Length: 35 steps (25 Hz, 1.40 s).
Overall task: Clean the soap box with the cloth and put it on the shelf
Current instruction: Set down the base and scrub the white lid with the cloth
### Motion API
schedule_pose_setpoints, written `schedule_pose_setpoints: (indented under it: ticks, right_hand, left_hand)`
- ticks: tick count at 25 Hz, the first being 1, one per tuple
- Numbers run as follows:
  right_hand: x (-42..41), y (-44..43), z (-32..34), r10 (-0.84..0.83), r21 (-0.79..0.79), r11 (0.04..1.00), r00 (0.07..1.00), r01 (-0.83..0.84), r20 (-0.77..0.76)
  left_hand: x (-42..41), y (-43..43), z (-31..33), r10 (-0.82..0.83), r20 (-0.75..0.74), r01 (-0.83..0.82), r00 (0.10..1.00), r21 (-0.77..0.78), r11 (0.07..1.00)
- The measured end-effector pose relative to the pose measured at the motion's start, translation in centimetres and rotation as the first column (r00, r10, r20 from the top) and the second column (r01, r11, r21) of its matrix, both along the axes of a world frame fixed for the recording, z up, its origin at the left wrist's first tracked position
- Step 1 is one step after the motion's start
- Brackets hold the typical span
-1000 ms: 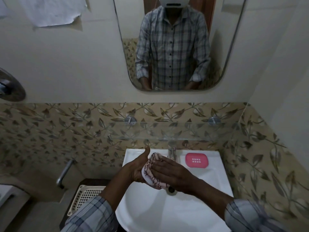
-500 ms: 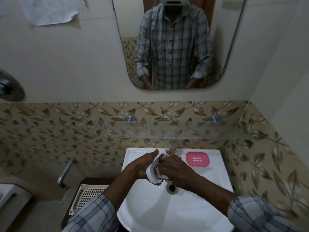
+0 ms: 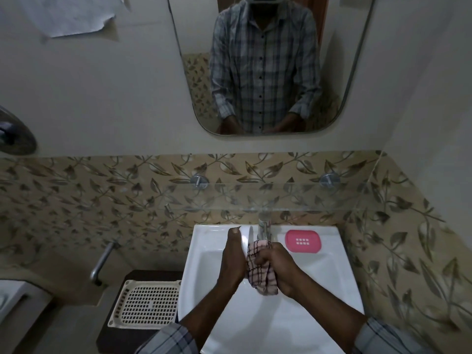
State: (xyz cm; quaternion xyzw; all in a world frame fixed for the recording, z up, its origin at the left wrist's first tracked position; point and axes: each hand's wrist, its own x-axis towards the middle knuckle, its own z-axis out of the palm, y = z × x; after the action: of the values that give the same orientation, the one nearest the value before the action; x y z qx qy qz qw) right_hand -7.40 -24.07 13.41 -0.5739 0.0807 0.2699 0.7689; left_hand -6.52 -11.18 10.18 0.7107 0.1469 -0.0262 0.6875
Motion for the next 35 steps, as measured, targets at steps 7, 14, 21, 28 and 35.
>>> schedule_pose_setpoints:
  ticks: [7,14,21,28,35]
  right_hand:
    - [0.4,0.4,1.5,-0.032,0.057,0.998,0.998,0.029,0.057]
    - [0.8,-0.3,2.2,0.336,-0.547,0.836,0.747,0.044,0.574]
    - [-0.5,2.2,3.4,-0.064,-0.099,0.988,0.905,0.117,0.421]
    - [1.3,-1.5,3.6,0.516,-0.652,0.739,0.482,0.168,0.709]
    - [0.2,0.0,2.0,0.279,-0.371,0.921,0.868,-0.120,0.412]
  left_hand:
    - [-2.4,-0.1,-0.8,-0.058,0.238,0.110,0.969,-0.213,0.971]
    - [0.7,2.6,2.5,-0.310,-0.226,0.147,0.924,-0.538,0.830]
    - [-0.4,-1.1,1.3,0.025,0.169,0.049,0.985,-0.422,0.905]
    - [2.9,3.5,4.7,-0.297,-0.211,0.068,0.931,-0.701,0.710]
    - [1.2,-0.2,2.9,0.033,-0.192,-0.077,0.981,-0.223,0.972]
